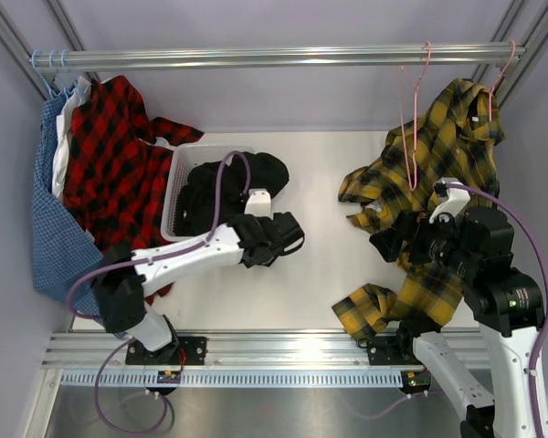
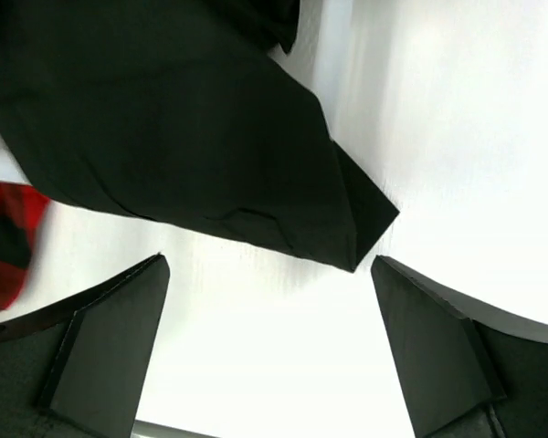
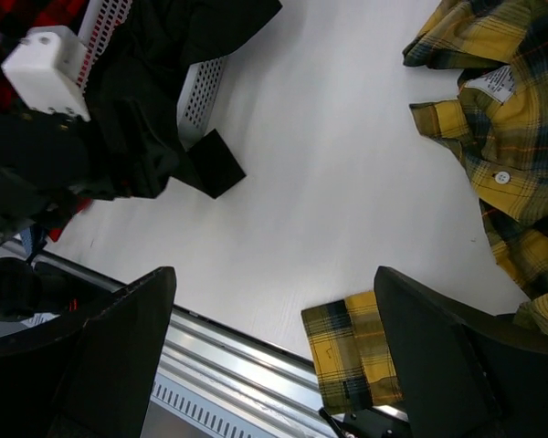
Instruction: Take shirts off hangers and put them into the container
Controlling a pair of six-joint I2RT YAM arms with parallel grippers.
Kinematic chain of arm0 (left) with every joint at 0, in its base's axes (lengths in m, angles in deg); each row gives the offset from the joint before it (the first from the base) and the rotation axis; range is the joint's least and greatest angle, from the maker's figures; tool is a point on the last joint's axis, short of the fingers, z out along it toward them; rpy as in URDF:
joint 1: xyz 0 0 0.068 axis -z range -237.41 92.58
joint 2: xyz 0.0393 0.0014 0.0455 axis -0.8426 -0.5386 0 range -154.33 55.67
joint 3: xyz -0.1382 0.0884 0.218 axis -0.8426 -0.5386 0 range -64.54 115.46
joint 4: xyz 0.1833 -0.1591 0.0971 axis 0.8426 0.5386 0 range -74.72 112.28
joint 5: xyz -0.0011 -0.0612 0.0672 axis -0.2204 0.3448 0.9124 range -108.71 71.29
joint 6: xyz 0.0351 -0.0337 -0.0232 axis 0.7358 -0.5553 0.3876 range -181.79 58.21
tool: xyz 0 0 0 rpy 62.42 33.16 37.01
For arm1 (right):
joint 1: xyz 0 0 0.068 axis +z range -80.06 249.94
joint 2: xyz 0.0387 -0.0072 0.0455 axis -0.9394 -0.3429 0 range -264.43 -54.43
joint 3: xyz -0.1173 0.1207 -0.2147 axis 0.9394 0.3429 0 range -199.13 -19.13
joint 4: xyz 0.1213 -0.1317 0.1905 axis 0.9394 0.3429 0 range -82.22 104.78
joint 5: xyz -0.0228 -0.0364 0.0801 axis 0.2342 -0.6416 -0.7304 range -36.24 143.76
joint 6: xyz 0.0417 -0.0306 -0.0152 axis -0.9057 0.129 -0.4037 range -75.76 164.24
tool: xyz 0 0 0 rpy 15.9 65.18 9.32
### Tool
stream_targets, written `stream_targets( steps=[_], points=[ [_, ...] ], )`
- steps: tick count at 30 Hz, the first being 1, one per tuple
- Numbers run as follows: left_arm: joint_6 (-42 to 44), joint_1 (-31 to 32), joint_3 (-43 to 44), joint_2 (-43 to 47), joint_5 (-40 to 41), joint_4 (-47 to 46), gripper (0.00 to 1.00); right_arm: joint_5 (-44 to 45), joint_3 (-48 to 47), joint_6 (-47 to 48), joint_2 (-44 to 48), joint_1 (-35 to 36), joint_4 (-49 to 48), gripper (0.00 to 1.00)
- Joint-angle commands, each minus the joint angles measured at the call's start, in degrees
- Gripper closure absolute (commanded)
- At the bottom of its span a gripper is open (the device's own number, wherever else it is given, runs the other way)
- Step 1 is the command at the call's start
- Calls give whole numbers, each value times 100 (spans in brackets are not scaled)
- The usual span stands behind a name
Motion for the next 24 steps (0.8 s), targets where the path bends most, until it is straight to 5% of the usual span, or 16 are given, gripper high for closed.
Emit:
stream_targets(
  steps=[1, 13, 24],
  points=[
    [-1086, 159, 298, -385, 422, 10, 1, -373, 82, 8, 50, -13, -222, 1],
    [-1886, 186, 290, -1308, 456, 10, 9, -540, 266, -28, 420, 136, -178, 1],
    [-2123, 151, 27, -1485, 606, 229, 78, -347, 354, 69, 543, 321, -90, 1]
  ],
)
